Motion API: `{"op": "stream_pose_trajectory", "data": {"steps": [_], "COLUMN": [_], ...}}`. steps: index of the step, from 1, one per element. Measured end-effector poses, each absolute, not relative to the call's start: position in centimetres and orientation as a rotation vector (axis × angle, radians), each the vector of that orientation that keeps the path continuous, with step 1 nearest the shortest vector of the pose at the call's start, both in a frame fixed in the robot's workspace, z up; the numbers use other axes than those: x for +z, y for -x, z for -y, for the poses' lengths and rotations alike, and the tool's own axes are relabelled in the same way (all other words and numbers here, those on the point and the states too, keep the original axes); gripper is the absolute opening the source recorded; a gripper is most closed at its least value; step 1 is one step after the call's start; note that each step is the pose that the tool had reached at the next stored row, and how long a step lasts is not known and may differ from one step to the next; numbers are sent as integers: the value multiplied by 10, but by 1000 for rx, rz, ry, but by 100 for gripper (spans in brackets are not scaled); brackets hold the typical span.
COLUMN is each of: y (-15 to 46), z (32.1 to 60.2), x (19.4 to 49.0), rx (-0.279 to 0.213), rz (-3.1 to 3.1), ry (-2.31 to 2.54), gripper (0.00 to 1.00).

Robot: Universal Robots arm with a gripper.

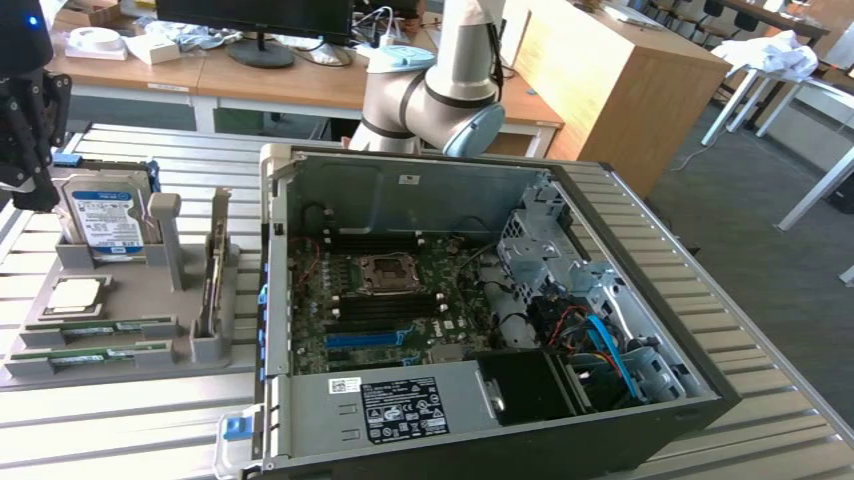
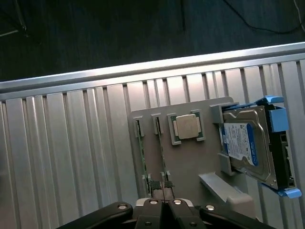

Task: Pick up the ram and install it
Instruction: 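Pick up the ram and move it above insertion slot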

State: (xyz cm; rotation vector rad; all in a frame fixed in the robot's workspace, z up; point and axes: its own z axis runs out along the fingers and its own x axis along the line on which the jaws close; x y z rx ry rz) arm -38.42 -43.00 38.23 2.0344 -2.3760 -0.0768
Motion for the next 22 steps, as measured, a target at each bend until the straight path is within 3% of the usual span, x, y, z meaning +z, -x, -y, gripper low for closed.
{"op": "stream_pose_trajectory", "data": {"steps": [22], "y": [384], "z": [430], "x": [382], "rx": [-76], "rz": [2305], "ry": [-2112], "gripper": [10]}}
